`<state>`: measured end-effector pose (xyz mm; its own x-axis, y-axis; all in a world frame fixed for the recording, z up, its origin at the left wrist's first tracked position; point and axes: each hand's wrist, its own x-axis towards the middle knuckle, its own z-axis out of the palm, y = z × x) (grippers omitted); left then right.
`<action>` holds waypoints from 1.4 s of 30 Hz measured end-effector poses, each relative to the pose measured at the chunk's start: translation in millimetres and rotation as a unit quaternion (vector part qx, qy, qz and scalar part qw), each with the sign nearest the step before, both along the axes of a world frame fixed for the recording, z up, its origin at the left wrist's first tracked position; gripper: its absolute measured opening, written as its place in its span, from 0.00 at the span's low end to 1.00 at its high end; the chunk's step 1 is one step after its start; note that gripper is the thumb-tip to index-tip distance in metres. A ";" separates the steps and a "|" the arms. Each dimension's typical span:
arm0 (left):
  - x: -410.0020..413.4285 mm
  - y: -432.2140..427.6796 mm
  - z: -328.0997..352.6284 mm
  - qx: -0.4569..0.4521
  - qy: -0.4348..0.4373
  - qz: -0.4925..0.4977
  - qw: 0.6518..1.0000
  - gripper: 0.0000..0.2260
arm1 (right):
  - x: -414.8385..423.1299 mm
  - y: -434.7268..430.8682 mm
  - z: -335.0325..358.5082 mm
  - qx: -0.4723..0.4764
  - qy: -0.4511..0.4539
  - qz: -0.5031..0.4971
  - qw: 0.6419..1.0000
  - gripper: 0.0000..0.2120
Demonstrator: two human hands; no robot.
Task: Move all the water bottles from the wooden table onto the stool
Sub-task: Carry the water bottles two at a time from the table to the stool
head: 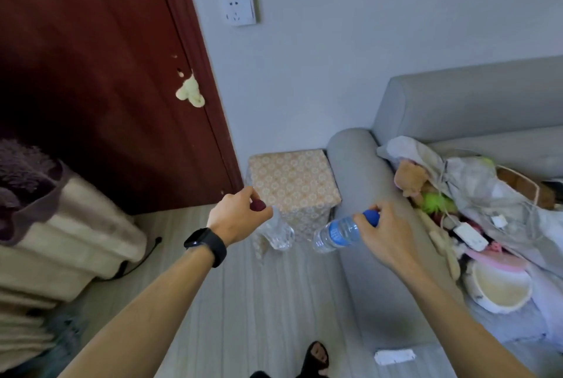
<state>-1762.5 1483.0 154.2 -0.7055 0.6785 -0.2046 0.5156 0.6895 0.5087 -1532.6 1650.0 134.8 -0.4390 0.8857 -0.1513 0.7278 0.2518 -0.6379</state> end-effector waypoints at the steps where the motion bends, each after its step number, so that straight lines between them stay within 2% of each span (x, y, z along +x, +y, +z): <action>1: -8.9 14.8 -0.6 0.006 -0.007 0.008 1.000 0.12 | -9.7 17.3 -0.8 -0.005 0.001 -0.004 1.000 0.15; 7: -71.5 100.0 -17.4 0.001 -0.023 0.026 0.999 0.12 | -67.8 105.3 -10.5 -0.036 0.005 -0.021 0.999 0.15; 13: -145.7 190.1 -52.0 -0.020 -0.037 -0.002 0.999 0.13 | -140.0 187.1 -37.8 -0.057 -0.013 -0.023 0.998 0.14; 22: -237.9 326.6 -109.7 -0.048 -0.096 -0.036 0.994 0.13 | -235.4 295.8 -78.6 -0.069 -0.079 -0.011 0.994 0.14; 27: -265.6 390.7 -155.5 -0.083 -0.035 -0.068 0.994 0.11 | -290.3 363.7 -124.9 -0.047 -0.123 0.055 0.990 0.17; 29: -275.5 413.3 -179.2 -0.097 -0.035 -0.057 0.993 0.10 | -310.9 388.8 -149.4 -0.044 -0.140 0.087 0.985 0.17; 34: -299.5 463.0 -249.2 -0.059 -0.087 -0.008 0.994 0.10 | -349.5 436.3 -212.3 -0.043 -0.170 0.134 0.975 0.16; 42: -314.0 524.6 -327.6 -0.007 -0.135 0.085 0.987 0.10 | -386.2 489.7 -295.9 -0.041 -0.157 0.132 0.978 0.17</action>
<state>-2076.5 2007.6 -173.4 -0.7269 0.5513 -0.4094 0.2392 0.7622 0.6016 -1918.9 2139.8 -161.1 -0.5710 0.7269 -0.3816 0.8077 0.4140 -0.4199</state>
